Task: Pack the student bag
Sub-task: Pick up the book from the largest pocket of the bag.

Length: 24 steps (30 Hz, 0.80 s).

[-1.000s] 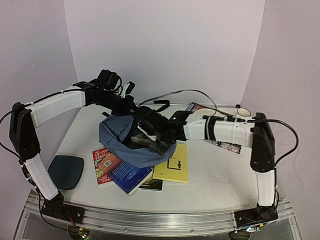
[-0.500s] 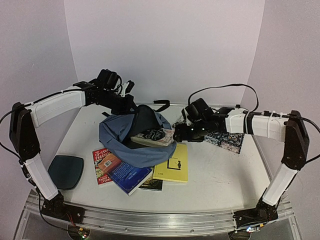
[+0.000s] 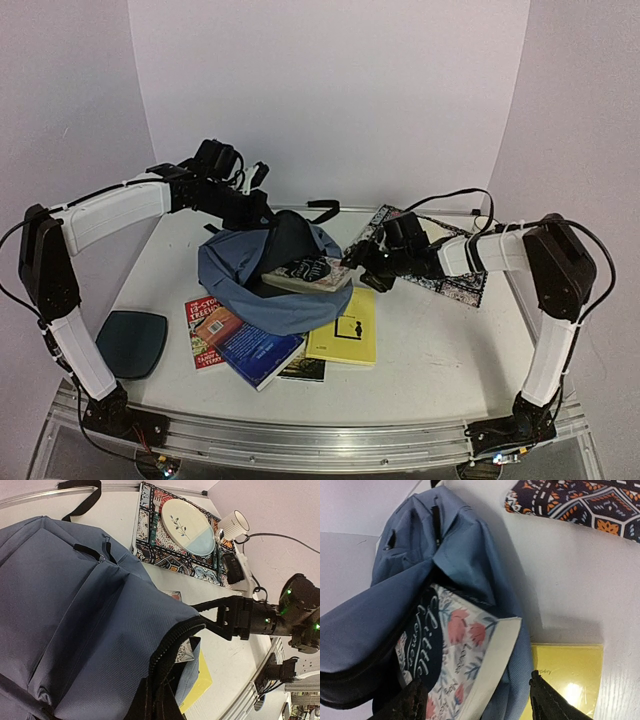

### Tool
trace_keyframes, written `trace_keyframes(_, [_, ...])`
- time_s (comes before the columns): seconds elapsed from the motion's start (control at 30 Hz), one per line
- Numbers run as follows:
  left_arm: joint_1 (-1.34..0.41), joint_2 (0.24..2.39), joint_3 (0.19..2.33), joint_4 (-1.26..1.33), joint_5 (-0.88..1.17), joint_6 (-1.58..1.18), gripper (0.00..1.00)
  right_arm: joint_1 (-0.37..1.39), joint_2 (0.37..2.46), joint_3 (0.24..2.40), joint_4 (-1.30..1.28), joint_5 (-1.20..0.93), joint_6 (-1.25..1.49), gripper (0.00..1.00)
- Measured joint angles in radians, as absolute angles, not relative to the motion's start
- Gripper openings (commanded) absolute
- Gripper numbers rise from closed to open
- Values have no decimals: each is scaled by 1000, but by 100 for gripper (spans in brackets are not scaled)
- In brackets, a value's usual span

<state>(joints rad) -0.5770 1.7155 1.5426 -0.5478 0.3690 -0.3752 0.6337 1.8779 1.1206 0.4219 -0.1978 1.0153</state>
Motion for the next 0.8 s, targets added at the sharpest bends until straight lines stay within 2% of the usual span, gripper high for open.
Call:
trace_keyframes(0.13, [-577, 1715, 1542, -548, 373, -376, 0, 625, 1928, 1121, 455, -200, 1063, 69])
trace_keyframes(0.27, [-577, 1715, 1541, -548, 379, -378, 0, 624, 1955, 1121, 516, -227, 1096, 63])
trace_keyframes(0.5, [-577, 1714, 1536, -547, 390, -385, 0, 623, 2028, 1125, 663, -320, 1168, 46])
trace_keyframes(0.67, [-577, 1714, 1536, -547, 392, -386, 0, 616, 2030, 1129, 682, -349, 1185, 27])
trace_keyframes(0.8, [-577, 1714, 1536, -547, 390, -385, 0, 615, 2029, 1134, 713, -369, 1199, 22])
